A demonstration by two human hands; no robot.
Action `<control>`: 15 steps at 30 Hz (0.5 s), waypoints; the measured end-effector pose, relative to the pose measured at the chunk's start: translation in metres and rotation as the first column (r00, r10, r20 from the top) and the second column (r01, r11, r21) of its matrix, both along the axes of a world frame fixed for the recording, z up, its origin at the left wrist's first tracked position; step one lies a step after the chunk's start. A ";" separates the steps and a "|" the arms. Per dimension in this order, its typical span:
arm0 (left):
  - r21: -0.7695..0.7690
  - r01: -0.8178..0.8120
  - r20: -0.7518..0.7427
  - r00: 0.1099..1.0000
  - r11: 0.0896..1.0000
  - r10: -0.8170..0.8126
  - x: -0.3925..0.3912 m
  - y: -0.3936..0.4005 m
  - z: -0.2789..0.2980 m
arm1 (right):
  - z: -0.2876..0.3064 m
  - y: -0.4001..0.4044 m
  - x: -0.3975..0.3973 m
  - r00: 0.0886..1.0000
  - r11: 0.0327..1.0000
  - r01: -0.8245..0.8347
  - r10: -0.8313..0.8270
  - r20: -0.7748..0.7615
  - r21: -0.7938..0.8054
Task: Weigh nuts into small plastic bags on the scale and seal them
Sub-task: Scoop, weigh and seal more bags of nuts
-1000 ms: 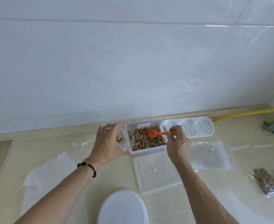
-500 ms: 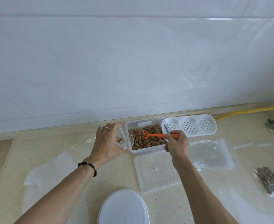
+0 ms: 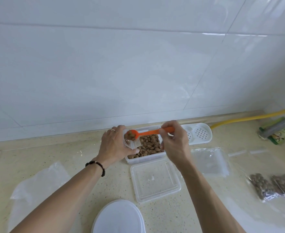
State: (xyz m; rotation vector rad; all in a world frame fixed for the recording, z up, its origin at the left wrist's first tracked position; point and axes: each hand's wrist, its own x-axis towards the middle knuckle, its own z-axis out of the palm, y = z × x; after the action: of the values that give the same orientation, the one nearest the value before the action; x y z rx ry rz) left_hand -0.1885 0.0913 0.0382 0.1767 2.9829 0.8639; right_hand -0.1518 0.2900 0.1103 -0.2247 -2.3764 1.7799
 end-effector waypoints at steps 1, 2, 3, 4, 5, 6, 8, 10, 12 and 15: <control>0.039 0.001 0.009 1.000 0.999 -0.002 0.001 0.002 0.002 | 0.003 -0.004 0.002 0.997 0.996 -0.070 0.071 -0.026 0.054; 0.085 -0.002 0.023 1.000 0.996 0.000 0.001 0.003 0.004 | 0.005 -0.007 0.004 0.991 0.986 -0.118 0.125 -0.045 0.119; 0.134 -0.010 0.035 0.999 0.991 0.005 0.002 0.004 0.005 | 0.006 -0.009 0.006 0.985 0.972 -0.147 0.161 -0.061 0.185; 0.178 -0.017 0.044 0.999 0.984 0.009 0.003 0.005 0.006 | 0.007 -0.009 0.007 0.981 0.960 -0.159 0.181 -0.077 0.231; 0.215 -0.021 0.050 0.999 0.976 0.011 0.004 0.004 0.006 | 0.009 -0.008 0.007 0.977 0.954 -0.162 0.190 -0.093 0.254; 0.244 -0.025 0.052 0.999 0.969 0.013 0.004 0.004 0.006 | 0.010 -0.007 0.007 0.975 0.950 -0.160 0.194 -0.106 0.266; 0.275 -0.039 0.062 0.998 0.961 0.023 0.004 0.002 0.005 | 0.014 -0.004 0.006 0.973 0.945 -0.156 0.197 -0.118 0.288; 0.281 -0.050 0.071 0.997 0.958 0.031 0.004 0.001 0.003 | 0.016 -0.002 0.005 0.974 0.946 -0.154 0.194 -0.118 0.285; 0.286 -0.055 0.073 0.997 0.957 0.035 0.003 0.002 0.001 | 0.018 -0.001 0.004 0.975 0.950 -0.153 0.189 -0.113 0.271; 0.280 -0.068 0.079 0.996 0.958 0.047 0.003 0.002 -0.003 | 0.015 0.001 0.002 0.983 0.966 -0.051 0.093 -0.157 0.251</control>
State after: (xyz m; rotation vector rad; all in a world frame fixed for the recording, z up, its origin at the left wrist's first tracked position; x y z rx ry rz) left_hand -0.1858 0.0934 0.0354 0.0635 2.7981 1.2734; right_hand -0.1498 0.2914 0.1251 0.0430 -2.4791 1.4461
